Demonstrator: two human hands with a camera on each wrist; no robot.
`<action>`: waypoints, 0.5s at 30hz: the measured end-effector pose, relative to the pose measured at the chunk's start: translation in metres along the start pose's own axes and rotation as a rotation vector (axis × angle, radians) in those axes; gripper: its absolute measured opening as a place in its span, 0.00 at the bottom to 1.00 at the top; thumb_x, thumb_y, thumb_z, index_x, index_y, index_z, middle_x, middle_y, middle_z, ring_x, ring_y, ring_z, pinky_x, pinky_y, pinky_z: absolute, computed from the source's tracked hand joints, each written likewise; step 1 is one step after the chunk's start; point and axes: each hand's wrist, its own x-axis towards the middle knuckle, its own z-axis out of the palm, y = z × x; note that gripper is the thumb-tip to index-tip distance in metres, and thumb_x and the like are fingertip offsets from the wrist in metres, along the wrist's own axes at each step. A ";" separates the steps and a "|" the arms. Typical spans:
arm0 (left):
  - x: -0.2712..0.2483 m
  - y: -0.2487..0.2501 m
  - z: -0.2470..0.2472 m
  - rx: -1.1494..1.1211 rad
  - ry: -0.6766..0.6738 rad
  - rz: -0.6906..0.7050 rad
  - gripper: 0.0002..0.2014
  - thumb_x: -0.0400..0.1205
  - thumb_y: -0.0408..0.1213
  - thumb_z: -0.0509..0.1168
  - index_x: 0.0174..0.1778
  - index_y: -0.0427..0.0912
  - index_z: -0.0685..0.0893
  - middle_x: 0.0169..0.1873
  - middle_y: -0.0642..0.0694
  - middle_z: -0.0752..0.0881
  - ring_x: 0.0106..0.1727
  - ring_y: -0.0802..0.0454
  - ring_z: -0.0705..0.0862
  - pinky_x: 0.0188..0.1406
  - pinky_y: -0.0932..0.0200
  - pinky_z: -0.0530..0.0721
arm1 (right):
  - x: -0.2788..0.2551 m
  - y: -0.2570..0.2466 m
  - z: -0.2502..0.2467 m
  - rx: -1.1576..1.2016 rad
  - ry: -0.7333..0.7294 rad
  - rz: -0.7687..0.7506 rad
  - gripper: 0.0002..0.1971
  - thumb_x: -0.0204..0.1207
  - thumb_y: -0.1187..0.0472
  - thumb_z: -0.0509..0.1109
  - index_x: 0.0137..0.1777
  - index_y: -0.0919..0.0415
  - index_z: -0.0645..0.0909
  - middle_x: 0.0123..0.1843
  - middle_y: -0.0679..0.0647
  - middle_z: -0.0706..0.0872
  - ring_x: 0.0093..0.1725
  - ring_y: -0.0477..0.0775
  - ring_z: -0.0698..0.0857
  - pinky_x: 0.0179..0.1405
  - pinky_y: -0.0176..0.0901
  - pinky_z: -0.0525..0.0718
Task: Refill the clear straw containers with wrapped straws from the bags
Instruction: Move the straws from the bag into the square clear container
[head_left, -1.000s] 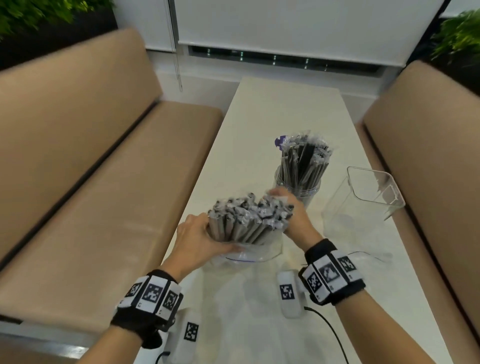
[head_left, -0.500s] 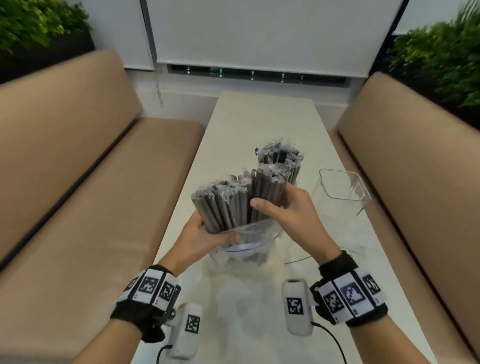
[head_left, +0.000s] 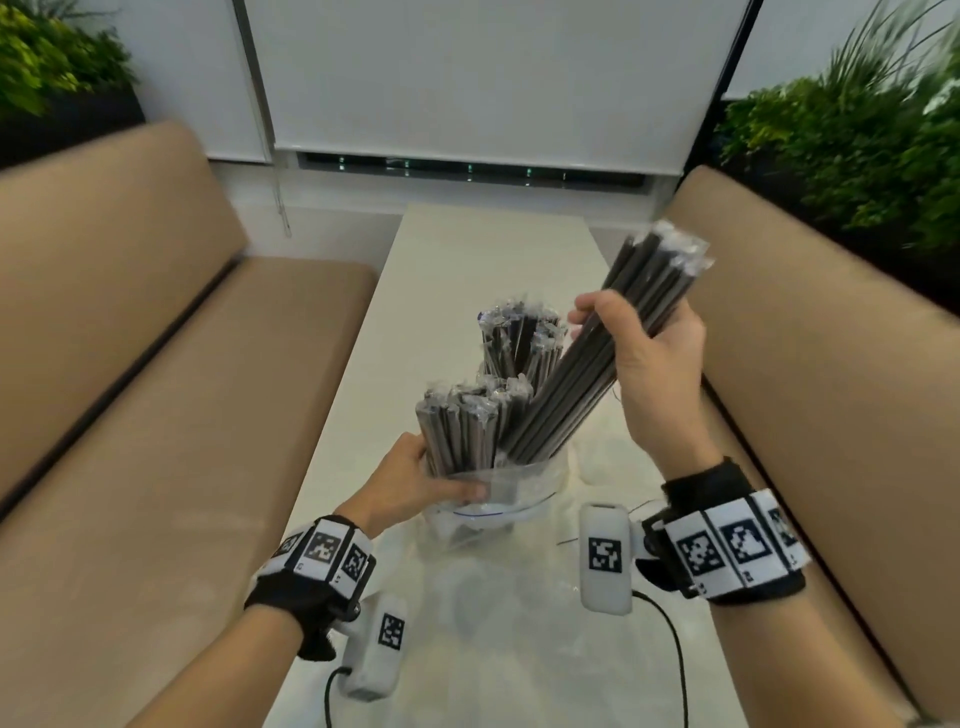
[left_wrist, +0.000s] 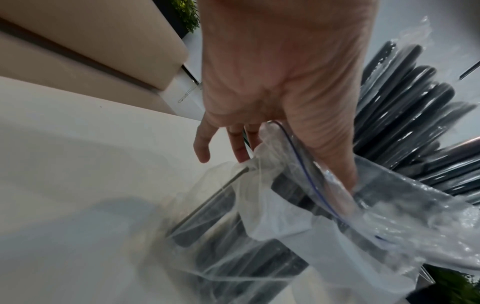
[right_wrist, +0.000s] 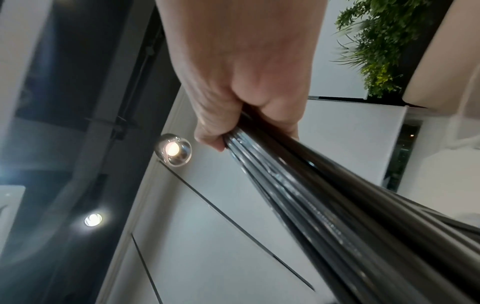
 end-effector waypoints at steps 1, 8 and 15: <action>0.001 0.000 0.000 0.000 -0.006 -0.007 0.21 0.68 0.28 0.81 0.46 0.58 0.84 0.36 0.75 0.89 0.41 0.83 0.84 0.37 0.85 0.77 | 0.005 -0.008 -0.003 0.014 0.007 -0.012 0.03 0.77 0.66 0.72 0.44 0.58 0.83 0.38 0.52 0.90 0.45 0.57 0.90 0.55 0.62 0.89; 0.000 0.001 0.000 -0.017 -0.021 -0.026 0.23 0.70 0.27 0.80 0.47 0.59 0.81 0.34 0.76 0.88 0.38 0.86 0.82 0.35 0.87 0.77 | 0.067 -0.067 -0.056 0.233 0.139 -0.163 0.10 0.78 0.62 0.71 0.54 0.67 0.76 0.42 0.55 0.89 0.48 0.57 0.90 0.54 0.55 0.90; -0.001 -0.010 -0.003 -0.044 0.038 -0.072 0.28 0.67 0.31 0.82 0.62 0.50 0.82 0.52 0.60 0.87 0.43 0.82 0.84 0.37 0.85 0.79 | 0.117 -0.018 -0.099 -0.022 0.378 -0.172 0.10 0.69 0.60 0.72 0.48 0.62 0.76 0.39 0.53 0.85 0.38 0.50 0.87 0.46 0.46 0.89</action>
